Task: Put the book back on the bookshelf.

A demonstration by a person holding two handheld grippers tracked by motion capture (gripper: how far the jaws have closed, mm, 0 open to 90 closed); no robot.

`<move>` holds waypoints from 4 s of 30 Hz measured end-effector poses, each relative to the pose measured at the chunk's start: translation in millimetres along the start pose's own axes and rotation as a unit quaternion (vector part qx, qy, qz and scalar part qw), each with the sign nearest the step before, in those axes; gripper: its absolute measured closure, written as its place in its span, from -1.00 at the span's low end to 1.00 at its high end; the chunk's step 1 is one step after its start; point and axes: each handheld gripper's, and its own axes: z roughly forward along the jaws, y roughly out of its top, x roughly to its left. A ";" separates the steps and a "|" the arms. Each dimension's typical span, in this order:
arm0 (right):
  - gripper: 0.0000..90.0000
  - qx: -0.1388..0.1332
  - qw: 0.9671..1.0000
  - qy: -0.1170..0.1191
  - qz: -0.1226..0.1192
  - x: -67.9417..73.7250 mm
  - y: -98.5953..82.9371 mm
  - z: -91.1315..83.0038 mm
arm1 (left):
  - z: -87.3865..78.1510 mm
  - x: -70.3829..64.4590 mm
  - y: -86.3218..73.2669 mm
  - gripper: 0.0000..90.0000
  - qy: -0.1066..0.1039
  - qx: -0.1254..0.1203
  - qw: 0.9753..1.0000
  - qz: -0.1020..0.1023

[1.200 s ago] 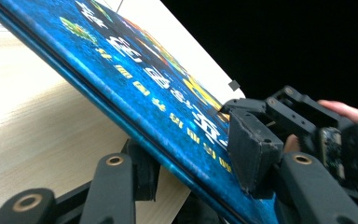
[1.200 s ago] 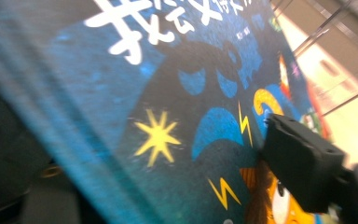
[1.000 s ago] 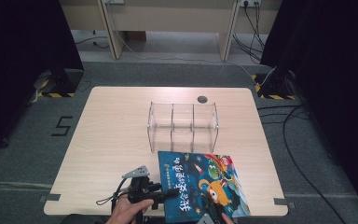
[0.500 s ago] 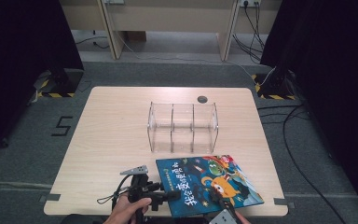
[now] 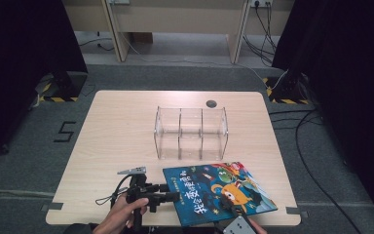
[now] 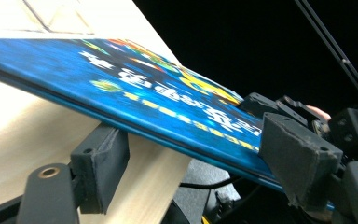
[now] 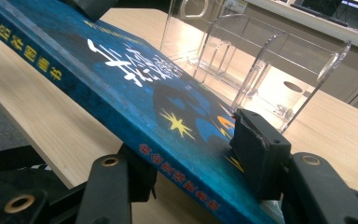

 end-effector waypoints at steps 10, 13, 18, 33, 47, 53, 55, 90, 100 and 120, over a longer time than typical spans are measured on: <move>0.16 -0.015 1.000 0.004 0.026 -8.5 0.9 -4.9 | -19.6 9.2 9.8 -0.40 0.107 -0.059 0.990 0.069; 0.16 -0.023 0.999 0.006 0.041 -13.6 1.5 -7.7 | -19.9 13.0 8.7 -0.40 0.141 -0.044 0.985 0.093; 0.16 -0.033 0.998 0.009 0.056 -19.1 1.8 -10.5 | -15.8 15.3 6.5 -0.40 0.157 -0.021 0.982 0.105; 0.16 -0.047 0.995 0.014 0.088 -29.3 2.0 -16.0 | -4.6 18.0 0.4 -0.41 0.208 0.058 0.959 0.182; 0.16 -0.086 0.983 0.018 0.160 -48.0 -0.3 -26.8 | -0.7 18.5 -2.5 -0.42 0.212 0.084 0.954 0.193; 0.16 -0.098 0.978 0.019 0.183 -52.0 -1.6 -29.8 | 0.1 19.1 -2.8 -0.42 0.214 0.087 0.954 0.193; 0.16 -0.108 0.975 0.029 0.194 -52.7 -1.5 -29.9 | 0.7 18.9 -3.2 -0.42 0.213 0.090 0.953 0.194; 0.56 -0.142 0.956 -0.021 0.257 -88.6 -14.4 -56.7 | 1.9 18.9 -3.2 -0.42 0.213 0.094 0.952 0.197; 0.58 -0.142 0.953 -0.024 0.265 -85.8 -12.2 -59.1 | 2.1 18.7 -3.1 -0.42 0.213 0.094 0.952 0.198; 0.68 -0.152 0.957 -0.040 0.246 -99.2 -16.2 -63.5 | 9.1 21.3 -8.5 -0.44 0.212 0.131 0.947 0.203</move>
